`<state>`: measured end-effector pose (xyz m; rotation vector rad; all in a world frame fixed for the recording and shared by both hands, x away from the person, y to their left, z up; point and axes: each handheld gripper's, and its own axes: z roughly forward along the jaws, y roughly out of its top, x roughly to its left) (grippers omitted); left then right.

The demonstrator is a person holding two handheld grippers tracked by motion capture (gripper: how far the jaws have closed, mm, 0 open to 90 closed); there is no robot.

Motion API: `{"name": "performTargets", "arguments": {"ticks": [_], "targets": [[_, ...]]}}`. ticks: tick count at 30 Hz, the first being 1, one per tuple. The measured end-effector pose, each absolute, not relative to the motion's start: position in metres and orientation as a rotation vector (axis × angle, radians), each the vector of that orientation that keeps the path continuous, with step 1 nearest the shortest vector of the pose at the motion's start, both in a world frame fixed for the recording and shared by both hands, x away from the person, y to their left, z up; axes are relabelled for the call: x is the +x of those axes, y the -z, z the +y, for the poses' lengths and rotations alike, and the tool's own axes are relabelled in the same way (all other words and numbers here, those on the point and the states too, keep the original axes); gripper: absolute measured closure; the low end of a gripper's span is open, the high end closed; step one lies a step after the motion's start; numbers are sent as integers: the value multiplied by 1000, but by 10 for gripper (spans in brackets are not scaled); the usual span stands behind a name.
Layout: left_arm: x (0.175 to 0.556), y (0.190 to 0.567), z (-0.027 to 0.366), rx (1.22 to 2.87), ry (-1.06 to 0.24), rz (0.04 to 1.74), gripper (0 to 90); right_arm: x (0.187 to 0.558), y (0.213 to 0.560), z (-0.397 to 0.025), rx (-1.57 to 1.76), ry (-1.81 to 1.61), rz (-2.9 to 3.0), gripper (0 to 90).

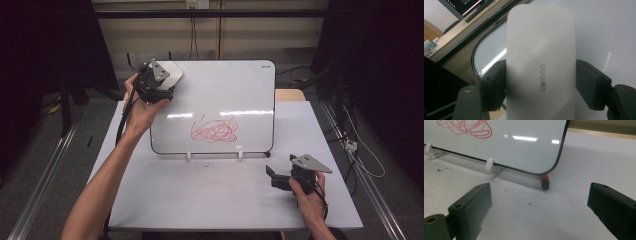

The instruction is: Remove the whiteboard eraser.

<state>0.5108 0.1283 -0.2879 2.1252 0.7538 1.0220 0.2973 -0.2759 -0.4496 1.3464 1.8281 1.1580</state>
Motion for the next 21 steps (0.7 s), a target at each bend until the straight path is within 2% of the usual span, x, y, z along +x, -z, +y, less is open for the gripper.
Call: {"name": "performTargets", "arguments": {"ticks": [21], "targets": [[512,279,133,2139,-942,774,313,297,450,-276,1350,-1161,1826,54]]}}
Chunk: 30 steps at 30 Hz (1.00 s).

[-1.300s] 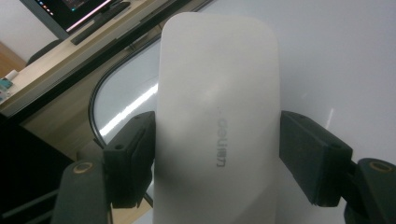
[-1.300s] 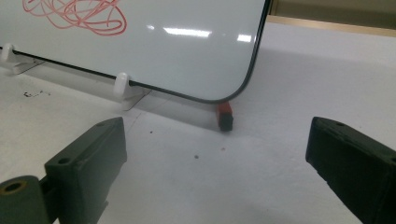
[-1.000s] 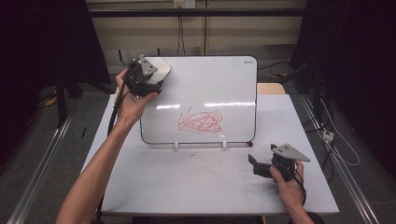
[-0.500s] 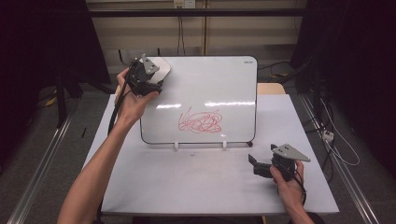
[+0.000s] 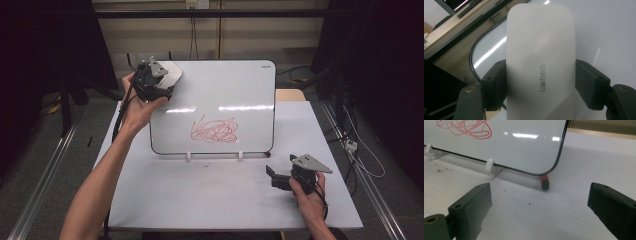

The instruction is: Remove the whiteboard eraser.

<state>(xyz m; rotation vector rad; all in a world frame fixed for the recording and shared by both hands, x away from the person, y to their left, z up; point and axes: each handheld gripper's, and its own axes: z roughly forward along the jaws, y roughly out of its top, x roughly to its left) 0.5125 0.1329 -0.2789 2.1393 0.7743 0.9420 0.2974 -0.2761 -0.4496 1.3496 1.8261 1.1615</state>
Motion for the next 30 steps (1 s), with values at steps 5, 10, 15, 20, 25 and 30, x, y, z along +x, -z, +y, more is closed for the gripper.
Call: {"name": "performTargets", "arguments": {"ticks": [5,10,15,20,25,30], "targets": [[514,275,140,2107,-857,806,313,297,449,-276,1349,-1160,1827,53],[510,270,148,2077,-830,806,313,298,450,-276,1352,-1158,1827,53],[499,263,150,2047,-843,784,313,297,450,-276,1351,-1158,1827,53],[492,264,156,1993,-813,795,312,297,449,-276,1351,-1159,1823,53],[486,267,158,1984,-818,800,312,299,450,-277,1365,-1153,1818,53],[476,273,161,1979,-825,790,312,298,449,-276,1357,-1167,1809,53]]}}
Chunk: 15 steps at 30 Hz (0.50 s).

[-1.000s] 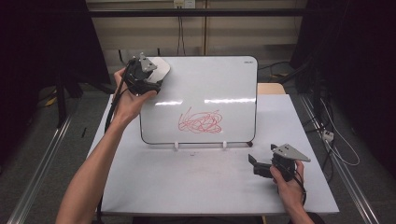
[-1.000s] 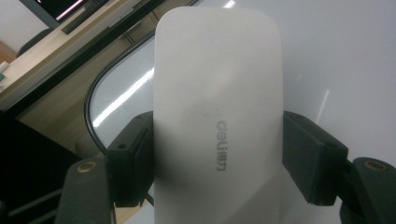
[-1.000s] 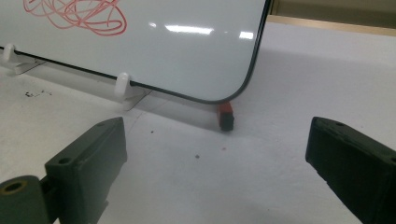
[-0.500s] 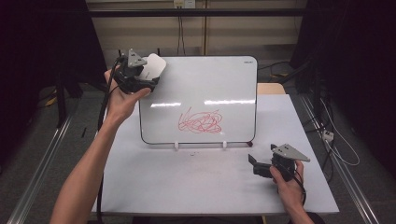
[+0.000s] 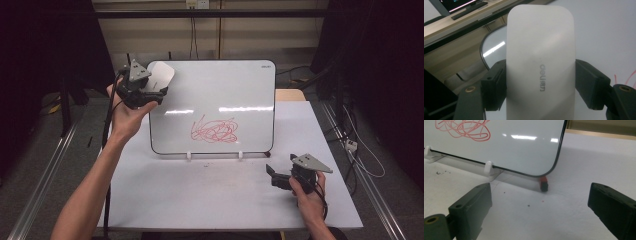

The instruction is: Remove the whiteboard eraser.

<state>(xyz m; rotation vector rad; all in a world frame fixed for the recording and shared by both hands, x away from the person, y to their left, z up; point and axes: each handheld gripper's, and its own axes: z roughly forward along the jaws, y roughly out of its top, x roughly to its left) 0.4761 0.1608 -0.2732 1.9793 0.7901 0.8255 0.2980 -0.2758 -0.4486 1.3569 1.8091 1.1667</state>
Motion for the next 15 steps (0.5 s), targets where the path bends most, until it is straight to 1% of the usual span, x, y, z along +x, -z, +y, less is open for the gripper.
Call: {"name": "performTargets", "arguments": {"ticks": [7,15], "targets": [[469,285,167,1944,-819,816,312,298,449,-276,1355,-1162,1812,54],[457,293,165,1935,-812,797,312,295,449,-279,1361,-1165,1808,51]]}}
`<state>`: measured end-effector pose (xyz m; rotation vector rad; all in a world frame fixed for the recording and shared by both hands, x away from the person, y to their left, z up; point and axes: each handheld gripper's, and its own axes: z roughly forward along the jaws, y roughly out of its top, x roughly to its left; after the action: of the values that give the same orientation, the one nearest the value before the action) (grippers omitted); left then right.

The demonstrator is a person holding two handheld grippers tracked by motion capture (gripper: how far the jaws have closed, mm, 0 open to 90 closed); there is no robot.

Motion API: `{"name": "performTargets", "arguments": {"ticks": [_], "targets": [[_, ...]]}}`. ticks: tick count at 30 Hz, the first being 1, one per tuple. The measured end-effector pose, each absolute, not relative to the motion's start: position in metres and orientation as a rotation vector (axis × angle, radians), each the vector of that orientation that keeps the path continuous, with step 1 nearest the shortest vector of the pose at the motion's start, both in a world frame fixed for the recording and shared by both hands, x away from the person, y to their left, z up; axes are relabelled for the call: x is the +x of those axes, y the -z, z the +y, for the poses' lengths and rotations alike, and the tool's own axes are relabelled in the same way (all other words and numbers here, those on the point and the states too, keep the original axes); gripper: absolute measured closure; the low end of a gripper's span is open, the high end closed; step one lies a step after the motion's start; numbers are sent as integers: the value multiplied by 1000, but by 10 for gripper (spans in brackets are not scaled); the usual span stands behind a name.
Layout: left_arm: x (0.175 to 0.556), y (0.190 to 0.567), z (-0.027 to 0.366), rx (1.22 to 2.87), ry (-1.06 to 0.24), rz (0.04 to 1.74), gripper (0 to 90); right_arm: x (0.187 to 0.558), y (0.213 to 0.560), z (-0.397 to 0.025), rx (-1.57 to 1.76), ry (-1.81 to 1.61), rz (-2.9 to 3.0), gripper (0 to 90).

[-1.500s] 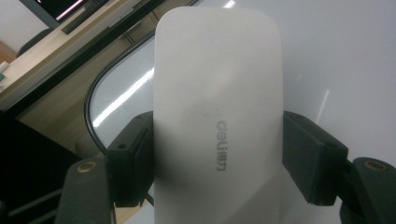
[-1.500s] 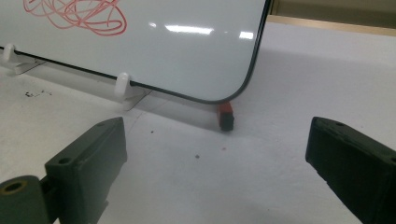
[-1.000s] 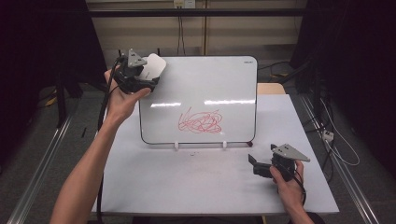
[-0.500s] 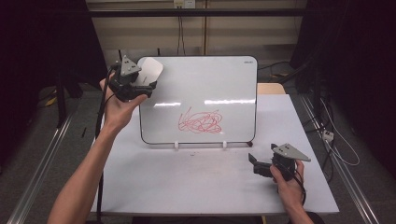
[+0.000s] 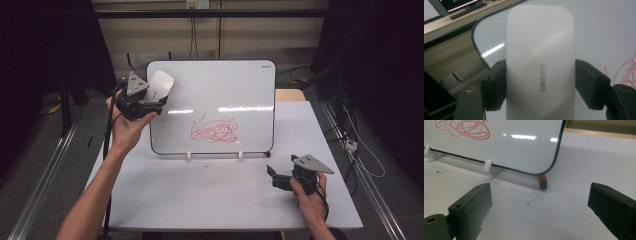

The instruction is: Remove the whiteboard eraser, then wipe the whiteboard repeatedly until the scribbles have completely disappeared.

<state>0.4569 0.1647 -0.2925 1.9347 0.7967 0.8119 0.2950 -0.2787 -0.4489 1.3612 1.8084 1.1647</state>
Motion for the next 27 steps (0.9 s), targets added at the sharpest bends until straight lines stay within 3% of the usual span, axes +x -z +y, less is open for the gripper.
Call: {"name": "performTargets", "arguments": {"ticks": [27], "targets": [[429,311,147,1977,-775,712,312,294,449,-281,1357,-1167,1806,50]]}}
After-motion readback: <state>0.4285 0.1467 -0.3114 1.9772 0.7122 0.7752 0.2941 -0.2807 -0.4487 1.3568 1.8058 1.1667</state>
